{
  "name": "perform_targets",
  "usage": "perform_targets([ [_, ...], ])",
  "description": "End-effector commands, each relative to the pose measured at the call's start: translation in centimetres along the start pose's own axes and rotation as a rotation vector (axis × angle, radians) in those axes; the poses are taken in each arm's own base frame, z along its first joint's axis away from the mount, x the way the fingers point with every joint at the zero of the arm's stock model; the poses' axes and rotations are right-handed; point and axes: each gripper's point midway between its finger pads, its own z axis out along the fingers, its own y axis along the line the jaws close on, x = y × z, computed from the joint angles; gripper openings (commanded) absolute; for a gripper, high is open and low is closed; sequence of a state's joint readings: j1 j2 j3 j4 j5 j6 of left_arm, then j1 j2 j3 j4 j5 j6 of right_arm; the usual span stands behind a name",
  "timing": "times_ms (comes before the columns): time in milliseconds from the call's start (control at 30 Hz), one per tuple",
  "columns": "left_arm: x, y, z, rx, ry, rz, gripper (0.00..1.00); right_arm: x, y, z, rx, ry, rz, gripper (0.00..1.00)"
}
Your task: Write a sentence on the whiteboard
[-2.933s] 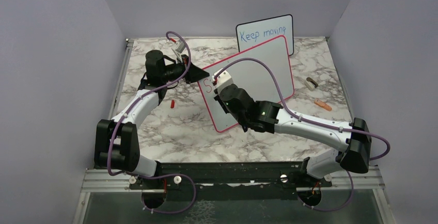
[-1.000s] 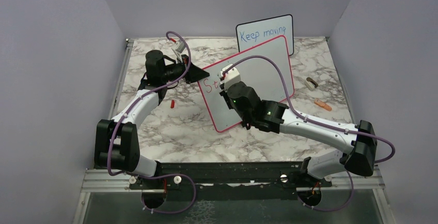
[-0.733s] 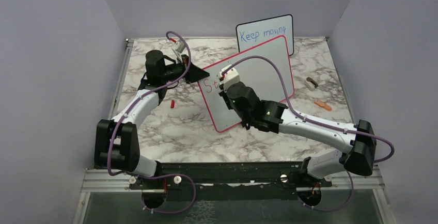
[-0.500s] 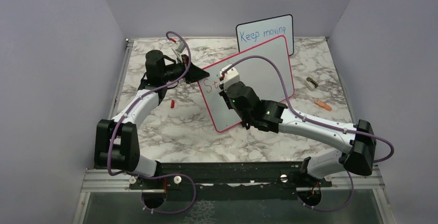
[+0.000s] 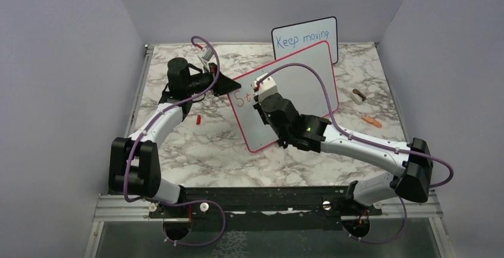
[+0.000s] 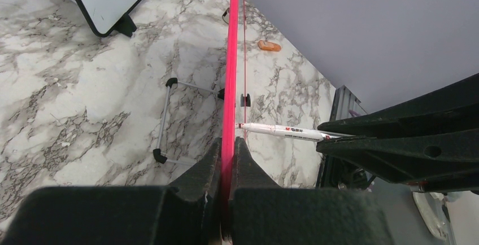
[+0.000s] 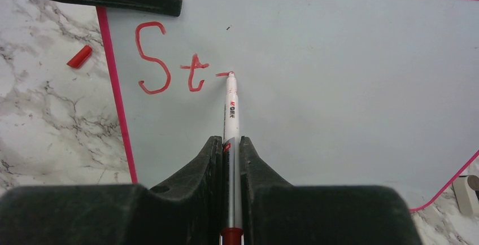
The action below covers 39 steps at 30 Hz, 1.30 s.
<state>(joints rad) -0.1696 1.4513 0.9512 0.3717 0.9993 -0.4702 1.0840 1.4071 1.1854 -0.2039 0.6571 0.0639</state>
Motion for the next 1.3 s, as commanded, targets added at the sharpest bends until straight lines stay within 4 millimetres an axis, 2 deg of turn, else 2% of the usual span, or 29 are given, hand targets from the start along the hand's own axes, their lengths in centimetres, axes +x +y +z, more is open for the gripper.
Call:
perform_targets([
  [0,2.9,0.0,0.5,0.028,0.075,-0.055,0.00,0.0,-1.1,0.4,0.061,0.002,0.015,0.01],
  [900,2.9,-0.1,0.5,0.033,0.076,-0.053,0.00,-1.9,0.1,1.1,0.010,-0.052,0.023,0.00],
  [1267,2.8,-0.1,0.5,0.031,0.075,-0.052,0.00,-1.4,1.5,0.9,-0.071,-0.028,0.000,0.00],
])
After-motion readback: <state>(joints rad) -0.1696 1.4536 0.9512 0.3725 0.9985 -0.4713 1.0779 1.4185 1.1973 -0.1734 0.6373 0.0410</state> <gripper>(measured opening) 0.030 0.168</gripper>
